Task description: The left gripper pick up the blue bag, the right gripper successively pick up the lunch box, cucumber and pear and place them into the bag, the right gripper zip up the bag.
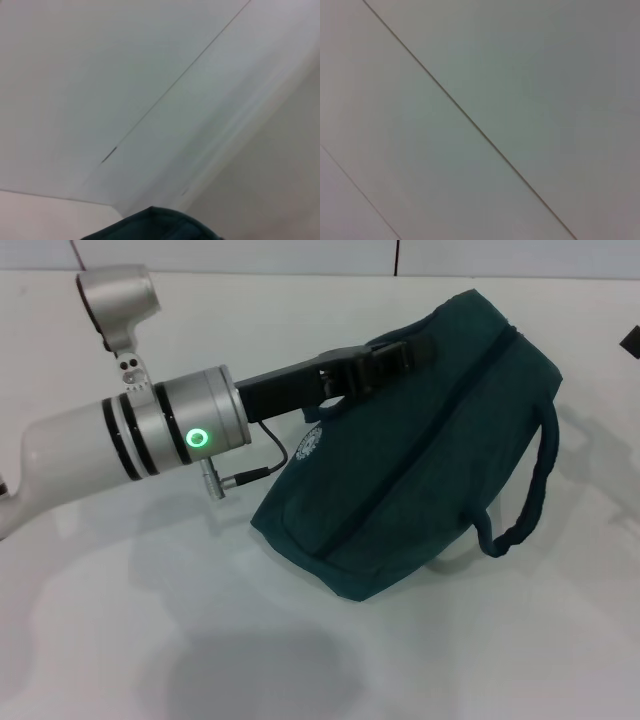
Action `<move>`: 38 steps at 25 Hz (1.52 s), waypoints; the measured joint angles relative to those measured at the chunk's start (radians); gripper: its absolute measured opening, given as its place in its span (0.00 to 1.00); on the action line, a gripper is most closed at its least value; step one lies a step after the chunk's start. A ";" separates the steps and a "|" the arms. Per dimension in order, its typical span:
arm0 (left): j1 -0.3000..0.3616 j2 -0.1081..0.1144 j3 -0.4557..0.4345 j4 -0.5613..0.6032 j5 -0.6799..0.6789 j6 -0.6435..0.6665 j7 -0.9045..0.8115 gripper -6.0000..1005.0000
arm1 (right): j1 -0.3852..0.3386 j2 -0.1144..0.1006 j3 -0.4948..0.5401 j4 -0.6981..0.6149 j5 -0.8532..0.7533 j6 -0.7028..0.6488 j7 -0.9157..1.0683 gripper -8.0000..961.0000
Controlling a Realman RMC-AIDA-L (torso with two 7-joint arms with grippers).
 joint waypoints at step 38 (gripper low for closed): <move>0.204 0.097 0.030 0.452 0.017 0.428 0.125 0.88 | 0.011 -0.027 0.002 -0.198 -0.404 -0.436 -0.337 0.84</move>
